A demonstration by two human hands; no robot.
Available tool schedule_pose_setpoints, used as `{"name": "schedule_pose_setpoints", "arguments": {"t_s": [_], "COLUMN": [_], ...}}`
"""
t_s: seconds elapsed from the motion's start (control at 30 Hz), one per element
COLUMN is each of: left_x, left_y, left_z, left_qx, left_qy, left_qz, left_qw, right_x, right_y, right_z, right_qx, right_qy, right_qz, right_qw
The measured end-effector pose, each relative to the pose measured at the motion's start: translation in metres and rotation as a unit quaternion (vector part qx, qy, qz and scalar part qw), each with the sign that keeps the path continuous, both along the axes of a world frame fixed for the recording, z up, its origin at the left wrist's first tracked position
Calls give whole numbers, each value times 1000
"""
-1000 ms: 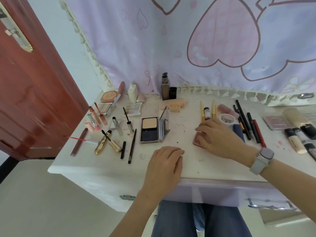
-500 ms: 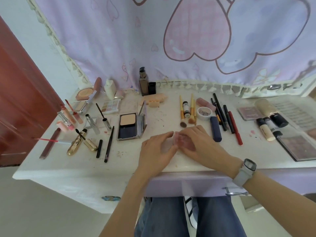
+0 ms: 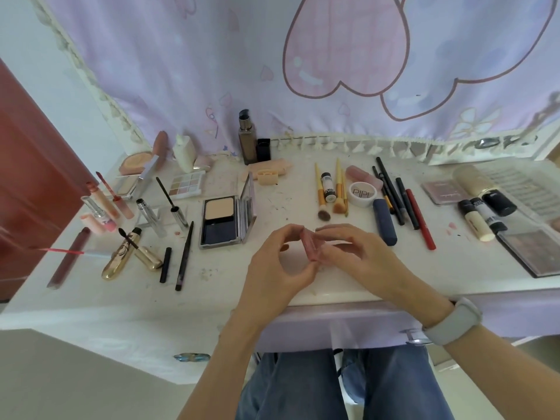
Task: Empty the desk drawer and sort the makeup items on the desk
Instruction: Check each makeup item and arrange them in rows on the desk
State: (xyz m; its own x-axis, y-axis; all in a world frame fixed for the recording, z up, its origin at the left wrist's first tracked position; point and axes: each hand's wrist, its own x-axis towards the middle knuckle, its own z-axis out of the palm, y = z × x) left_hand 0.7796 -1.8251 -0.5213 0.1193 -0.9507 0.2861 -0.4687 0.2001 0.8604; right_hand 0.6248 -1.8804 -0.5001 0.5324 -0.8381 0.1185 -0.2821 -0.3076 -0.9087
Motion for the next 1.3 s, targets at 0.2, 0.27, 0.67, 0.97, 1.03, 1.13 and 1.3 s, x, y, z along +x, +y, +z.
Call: {"name": "schedule_pose_setpoints", "arguments": {"t_s": [0.2,0.27,0.67,0.97,1.03,1.13,1.3], "left_x": [0,0,4,49,62,73,76], "left_y": [2,2,8,40,45,52,59], "left_z": [0,0,3,8,7,6,5], "left_qx": [-40,-47,-37,33,44,53,79], "left_qy": [5,-8,64,-97,-174,-262,-315], "left_qz": [25,29,38,100,132,175,220], "left_qw": [999,998,997,990,975,948,920], "right_x": [19,23,34,46,52,61,72], "right_y": [0,-1,-5,-4,-1,4,13], "right_z": [25,32,45,34,32,29,29], "right_qx": [25,28,86,208,227,257,277], "right_qy": [130,160,171,73,46,6,-26], "right_qz": [-7,-19,-52,-64,-71,-78,-77], "right_qw": [991,987,980,973,970,963,957]}}
